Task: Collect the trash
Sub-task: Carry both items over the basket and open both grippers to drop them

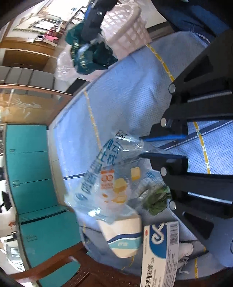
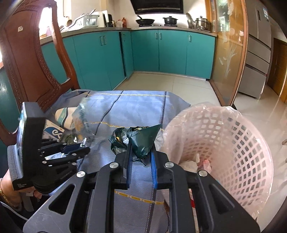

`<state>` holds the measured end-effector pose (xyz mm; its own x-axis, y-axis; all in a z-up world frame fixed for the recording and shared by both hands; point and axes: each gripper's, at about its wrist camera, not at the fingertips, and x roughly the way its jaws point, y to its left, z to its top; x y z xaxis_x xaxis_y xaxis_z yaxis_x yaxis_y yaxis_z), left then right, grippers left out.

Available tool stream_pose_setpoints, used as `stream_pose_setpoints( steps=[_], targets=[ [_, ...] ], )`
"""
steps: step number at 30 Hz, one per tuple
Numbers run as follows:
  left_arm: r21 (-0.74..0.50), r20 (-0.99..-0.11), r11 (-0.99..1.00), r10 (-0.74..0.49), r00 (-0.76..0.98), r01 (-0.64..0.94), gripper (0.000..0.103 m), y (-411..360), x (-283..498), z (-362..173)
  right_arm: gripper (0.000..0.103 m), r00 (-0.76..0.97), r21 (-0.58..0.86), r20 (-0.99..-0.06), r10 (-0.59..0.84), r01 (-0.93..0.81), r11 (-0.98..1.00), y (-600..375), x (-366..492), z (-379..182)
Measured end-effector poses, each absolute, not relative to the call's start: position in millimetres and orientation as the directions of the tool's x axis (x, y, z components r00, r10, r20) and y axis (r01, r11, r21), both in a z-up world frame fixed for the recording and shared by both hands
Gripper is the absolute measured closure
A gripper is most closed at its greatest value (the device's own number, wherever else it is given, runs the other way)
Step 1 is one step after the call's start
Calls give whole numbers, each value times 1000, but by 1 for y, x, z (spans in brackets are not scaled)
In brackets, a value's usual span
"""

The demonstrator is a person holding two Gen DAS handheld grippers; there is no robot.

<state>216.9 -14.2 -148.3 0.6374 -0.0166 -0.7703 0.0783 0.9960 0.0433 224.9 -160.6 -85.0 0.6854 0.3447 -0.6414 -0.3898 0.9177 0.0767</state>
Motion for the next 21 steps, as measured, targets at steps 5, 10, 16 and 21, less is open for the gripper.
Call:
stream_pose_setpoints(
  steps=[5, 10, 16, 21],
  targets=[
    [79, -677, 994, -5, 736, 80, 93, -24, 200, -109, 85, 757, 42, -591, 279, -316, 948, -176, 221, -74],
    [110, -612, 983, -49, 790, 146, 93, -51, 192, -72, 85, 831, -7, -528, 175, -210, 978, -206, 210, -63],
    [129, -573, 961, -130, 809, 246, 93, -102, 200, -51, 85, 865, -37, -500, 41, -68, 997, -252, 200, -64],
    [125, -566, 919, -244, 788, 374, 93, -156, 203, -49, 85, 849, 14, -528, 5, 3, 1000, -290, 193, -72]
  ],
)
